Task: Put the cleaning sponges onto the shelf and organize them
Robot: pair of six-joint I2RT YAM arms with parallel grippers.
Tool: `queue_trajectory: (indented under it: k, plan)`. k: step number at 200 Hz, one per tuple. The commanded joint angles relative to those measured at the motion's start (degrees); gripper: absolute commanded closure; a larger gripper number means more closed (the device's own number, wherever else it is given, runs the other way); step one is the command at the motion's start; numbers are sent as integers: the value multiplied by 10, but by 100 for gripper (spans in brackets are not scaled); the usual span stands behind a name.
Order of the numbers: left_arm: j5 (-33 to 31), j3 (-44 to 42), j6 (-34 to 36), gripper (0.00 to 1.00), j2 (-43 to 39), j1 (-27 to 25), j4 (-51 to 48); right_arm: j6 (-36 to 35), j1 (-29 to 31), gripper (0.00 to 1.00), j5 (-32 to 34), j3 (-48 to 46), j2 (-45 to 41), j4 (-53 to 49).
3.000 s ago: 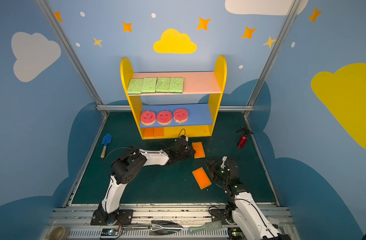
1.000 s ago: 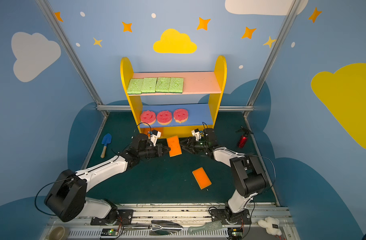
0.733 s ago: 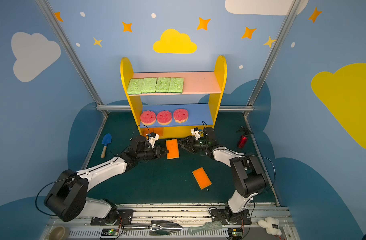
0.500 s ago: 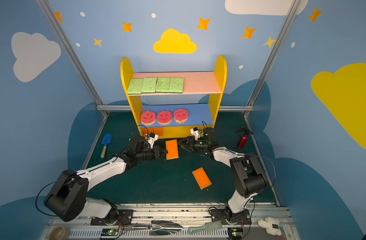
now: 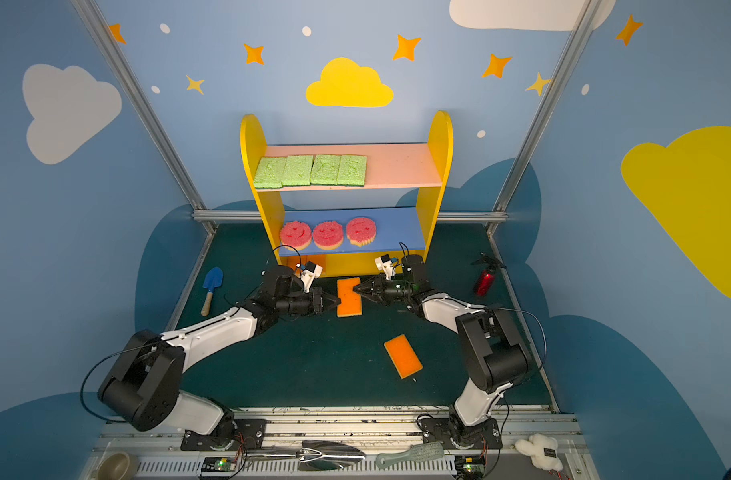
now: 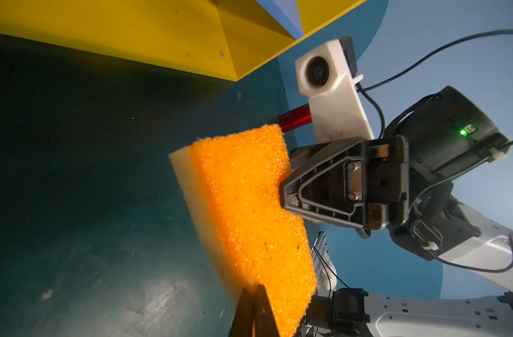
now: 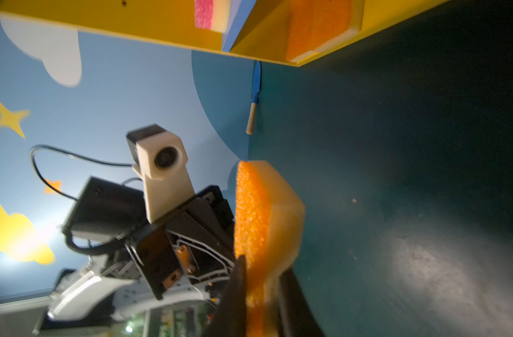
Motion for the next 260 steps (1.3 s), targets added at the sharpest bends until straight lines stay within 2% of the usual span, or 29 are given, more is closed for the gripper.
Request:
queue_trajectory:
  k: [1, 16, 25, 33, 53, 70, 80, 95, 105, 114, 128, 136, 153, 171, 181, 190, 207, 221, 243, 260]
  plan:
    - [9, -1, -2, 83, -7, 4, 11, 2, 1, 99, 10, 7, 6, 17]
    - [-16, -16, -5, 54, -26, 4, 16, 17, 1, 100, 29, -2, 4, 34]
    - [-49, -37, -16, 42, -46, 4, 31, 33, 3, 100, 49, -11, 3, 54]
    - [-87, -68, -39, 35, -70, 1, 57, 50, 5, 100, 69, -21, 2, 74]
    - [-233, -162, -89, 20, -141, -27, 145, 77, 13, 100, 109, -32, 3, 104]
    - [-346, -194, -50, 10, -193, -80, 155, 92, 23, 100, 141, -29, 4, 105]
    - [-380, -194, -10, 6, -209, -105, 149, 99, 28, 100, 158, -25, 3, 101]
    - [-388, -194, 7, 7, -211, -115, 151, 107, 35, 100, 181, -20, 0, 102]
    - [-383, -200, -8, 11, -208, -115, 161, 109, 40, 100, 193, -16, -4, 104]
    - [-376, -212, -21, 25, -205, -115, 189, 109, 43, 100, 201, -11, -7, 107]
    - [-379, -235, -52, 57, -201, -116, 241, 108, 44, 100, 203, -1, -6, 111]
    - [-386, -244, -69, 63, -199, -116, 262, 109, 44, 100, 199, 5, -3, 117]
    - [-390, -248, -93, 58, -196, -118, 279, 117, 43, 100, 180, 16, 11, 144]
    - [-378, -239, -67, 62, -192, -118, 280, 139, 42, 100, 152, 31, 34, 184]
    - [-374, -219, -21, 64, -197, -123, 237, 147, 41, 100, 147, 34, 42, 192]
    - [-386, -195, 44, 62, -204, -133, 184, 148, 41, 100, 143, 37, 44, 187]
    - [-406, -146, 184, 50, -199, -152, 79, 128, 41, 100, 134, 52, 40, 129]
    - [-396, -116, 260, 41, -193, -153, 8, 96, 40, 100, 128, 72, 31, 59]
    - [-396, -116, 356, 33, -197, -160, -1, 37, 36, 100, 108, 118, 24, -63]
    - [-408, -131, 413, 32, -209, -163, 17, 22, 26, 100, 92, 132, 19, -105]
